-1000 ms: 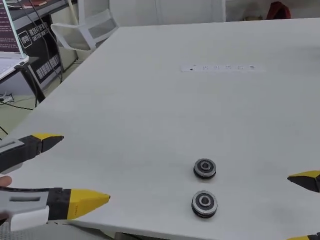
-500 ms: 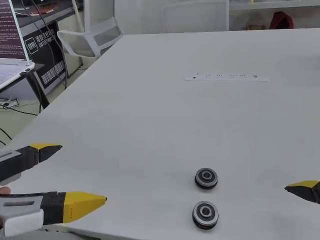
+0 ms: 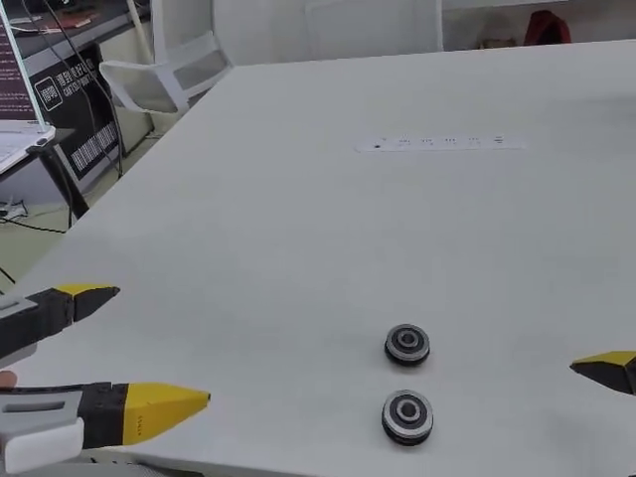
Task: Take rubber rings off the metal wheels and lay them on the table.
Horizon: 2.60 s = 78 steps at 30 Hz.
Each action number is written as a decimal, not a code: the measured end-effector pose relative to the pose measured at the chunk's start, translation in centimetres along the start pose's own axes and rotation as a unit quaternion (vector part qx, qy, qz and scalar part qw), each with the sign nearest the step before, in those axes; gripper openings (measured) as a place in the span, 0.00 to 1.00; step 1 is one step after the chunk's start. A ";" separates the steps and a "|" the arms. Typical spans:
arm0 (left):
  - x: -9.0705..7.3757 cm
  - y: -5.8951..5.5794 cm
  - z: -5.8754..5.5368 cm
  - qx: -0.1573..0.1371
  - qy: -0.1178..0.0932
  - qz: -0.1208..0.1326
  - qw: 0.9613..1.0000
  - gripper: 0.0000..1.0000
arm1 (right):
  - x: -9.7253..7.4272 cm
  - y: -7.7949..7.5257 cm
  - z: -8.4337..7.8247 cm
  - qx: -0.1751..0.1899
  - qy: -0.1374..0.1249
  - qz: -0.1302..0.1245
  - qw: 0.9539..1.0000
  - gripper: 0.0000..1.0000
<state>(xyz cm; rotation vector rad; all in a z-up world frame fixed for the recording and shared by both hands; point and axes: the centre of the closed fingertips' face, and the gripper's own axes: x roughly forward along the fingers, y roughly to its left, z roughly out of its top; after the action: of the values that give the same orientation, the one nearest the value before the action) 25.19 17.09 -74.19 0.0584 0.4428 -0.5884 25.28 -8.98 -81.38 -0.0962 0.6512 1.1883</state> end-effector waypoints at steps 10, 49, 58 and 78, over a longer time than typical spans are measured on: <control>0.3 -0.5 0.2 0.012 0.009 -0.007 1.000 1.00 | 0.3 -0.2 -0.1 -0.001 0.001 0.000 1.000 0.94; 5.9 -6.2 3.1 0.113 0.045 -0.129 0.984 0.95 | 3.5 -0.4 1.8 -0.038 -0.004 0.038 0.999 0.79; 8.3 -8.8 3.2 0.142 0.049 -0.174 0.973 0.88 | 4.5 0.0 2.0 -0.065 0.002 0.058 0.996 0.71; 12.7 -12.7 2.5 0.182 0.055 -0.246 0.950 0.65 | 6.7 0.0 2.1 -0.102 -0.003 0.086 0.991 0.51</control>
<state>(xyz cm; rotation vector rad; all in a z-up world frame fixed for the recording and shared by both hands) 28.63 -0.56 -76.35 0.3420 0.4541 -1.1608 27.59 -2.55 -83.12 -0.2113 0.5394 1.4190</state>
